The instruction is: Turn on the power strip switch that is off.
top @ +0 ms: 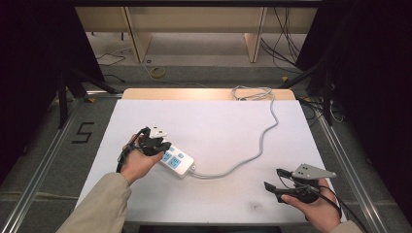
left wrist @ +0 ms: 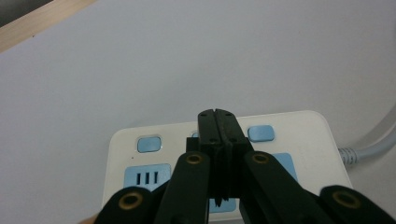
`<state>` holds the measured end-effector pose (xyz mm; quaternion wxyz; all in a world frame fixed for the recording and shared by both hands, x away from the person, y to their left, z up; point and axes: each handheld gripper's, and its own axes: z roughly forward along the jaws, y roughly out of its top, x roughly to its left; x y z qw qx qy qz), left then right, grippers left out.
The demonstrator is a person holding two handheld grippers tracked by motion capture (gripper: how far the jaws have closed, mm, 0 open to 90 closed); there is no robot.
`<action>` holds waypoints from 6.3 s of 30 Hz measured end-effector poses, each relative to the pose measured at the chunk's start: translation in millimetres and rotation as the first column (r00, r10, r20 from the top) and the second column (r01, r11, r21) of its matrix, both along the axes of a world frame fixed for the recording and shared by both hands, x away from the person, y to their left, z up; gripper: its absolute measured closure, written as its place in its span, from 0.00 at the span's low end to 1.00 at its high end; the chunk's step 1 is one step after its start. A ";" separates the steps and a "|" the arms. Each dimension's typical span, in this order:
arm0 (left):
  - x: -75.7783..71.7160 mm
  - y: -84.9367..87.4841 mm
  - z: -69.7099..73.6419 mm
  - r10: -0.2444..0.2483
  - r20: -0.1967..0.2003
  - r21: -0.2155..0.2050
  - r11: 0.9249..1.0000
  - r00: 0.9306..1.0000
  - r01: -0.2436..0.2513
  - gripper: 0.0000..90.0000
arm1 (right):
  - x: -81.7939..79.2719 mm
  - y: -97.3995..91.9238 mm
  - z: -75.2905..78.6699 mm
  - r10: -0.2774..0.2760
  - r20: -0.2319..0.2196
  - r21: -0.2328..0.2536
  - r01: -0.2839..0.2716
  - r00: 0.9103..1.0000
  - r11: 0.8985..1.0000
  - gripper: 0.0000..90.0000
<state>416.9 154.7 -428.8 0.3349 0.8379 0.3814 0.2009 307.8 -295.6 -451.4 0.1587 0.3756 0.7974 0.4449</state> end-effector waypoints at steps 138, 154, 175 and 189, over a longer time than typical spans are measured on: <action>20.2 -48.6 -9.8 -0.117 -0.117 0.141 0.981 0.986 0.133 1.00 | 0.2 1.1 -1.2 0.007 -0.010 -0.007 -0.007 1.000 1.000 0.33; 19.0 -51.8 -13.9 -0.132 -0.137 0.160 0.975 0.982 0.153 1.00 | 0.2 1.2 -1.3 0.008 -0.010 -0.009 -0.008 1.000 1.000 0.33; 18.3 -52.4 -14.6 -0.131 -0.170 0.147 0.977 0.977 0.157 1.00 | -0.1 1.6 -1.1 0.008 -0.009 -0.008 -0.008 1.000 1.000 0.33; 19.1 -52.7 -15.4 -0.136 -0.175 0.150 0.975 0.975 0.163 1.00 | -0.6 2.2 -0.9 0.010 -0.007 -0.009 -0.010 1.000 1.000 0.33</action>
